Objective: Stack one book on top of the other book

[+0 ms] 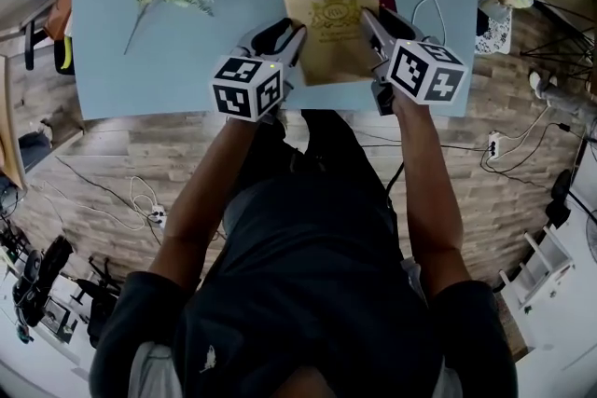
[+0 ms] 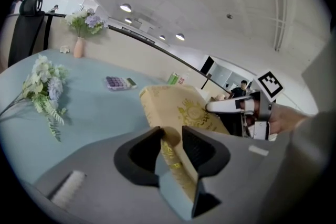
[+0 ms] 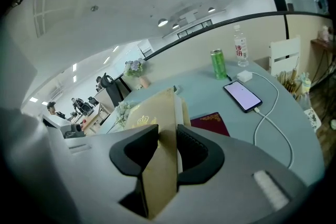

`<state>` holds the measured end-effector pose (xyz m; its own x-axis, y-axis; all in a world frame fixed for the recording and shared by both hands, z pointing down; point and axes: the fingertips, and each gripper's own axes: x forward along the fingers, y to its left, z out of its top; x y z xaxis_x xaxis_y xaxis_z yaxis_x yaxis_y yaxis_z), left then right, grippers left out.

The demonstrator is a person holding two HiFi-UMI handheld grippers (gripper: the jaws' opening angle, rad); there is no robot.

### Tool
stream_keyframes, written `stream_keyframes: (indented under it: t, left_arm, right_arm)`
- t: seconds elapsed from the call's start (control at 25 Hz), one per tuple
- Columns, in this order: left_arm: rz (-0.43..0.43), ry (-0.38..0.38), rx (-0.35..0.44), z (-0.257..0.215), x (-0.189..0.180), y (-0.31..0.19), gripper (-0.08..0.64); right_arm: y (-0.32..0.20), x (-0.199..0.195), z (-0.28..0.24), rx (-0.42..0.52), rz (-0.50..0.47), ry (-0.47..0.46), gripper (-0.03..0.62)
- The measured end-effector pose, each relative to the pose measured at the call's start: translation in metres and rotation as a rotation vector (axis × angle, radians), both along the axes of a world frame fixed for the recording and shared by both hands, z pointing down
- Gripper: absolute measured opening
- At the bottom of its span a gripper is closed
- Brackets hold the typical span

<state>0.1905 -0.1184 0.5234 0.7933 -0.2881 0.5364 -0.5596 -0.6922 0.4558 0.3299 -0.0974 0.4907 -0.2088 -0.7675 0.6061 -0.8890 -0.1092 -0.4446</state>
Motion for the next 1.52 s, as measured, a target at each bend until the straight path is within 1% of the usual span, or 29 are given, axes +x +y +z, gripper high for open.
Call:
stream_keyframes:
  t: [0.12,0.32,0.68,1.04,1.32,1.44,1.52]
  left_arm:
    - [0.01,0.01,-0.034,0.006,0.017,0.004,0.176]
    - [0.045,0.002,-0.063,0.015,0.041,0.011,0.176]
    - [0.09,-0.019,-0.096,0.031,0.067,0.017,0.176]
    - [0.126,-0.037,-0.099,0.038,0.081,0.02,0.176]
    - [0.137,-0.044,-0.113,0.044,0.086,0.019,0.176]
    - [0.149,-0.031,-0.122,0.045,0.088,0.019,0.176]
    - [0.185,-0.006,-0.138,0.04,0.09,0.02,0.176]
  right_arm:
    - [0.004,0.018,0.008,-0.019,0.018,-0.001,0.114]
    - [0.008,0.044,0.021,-0.054,0.053,-0.007,0.115]
    - [0.017,0.068,0.046,-0.103,0.089,-0.032,0.115]
    - [0.022,0.082,0.059,-0.132,0.124,-0.039,0.115]
    - [0.017,0.087,0.064,-0.137,0.121,-0.027,0.115]
    - [0.015,0.089,0.067,-0.13,0.122,-0.031,0.115]
    - [0.015,0.09,0.066,-0.121,0.133,-0.027,0.115]
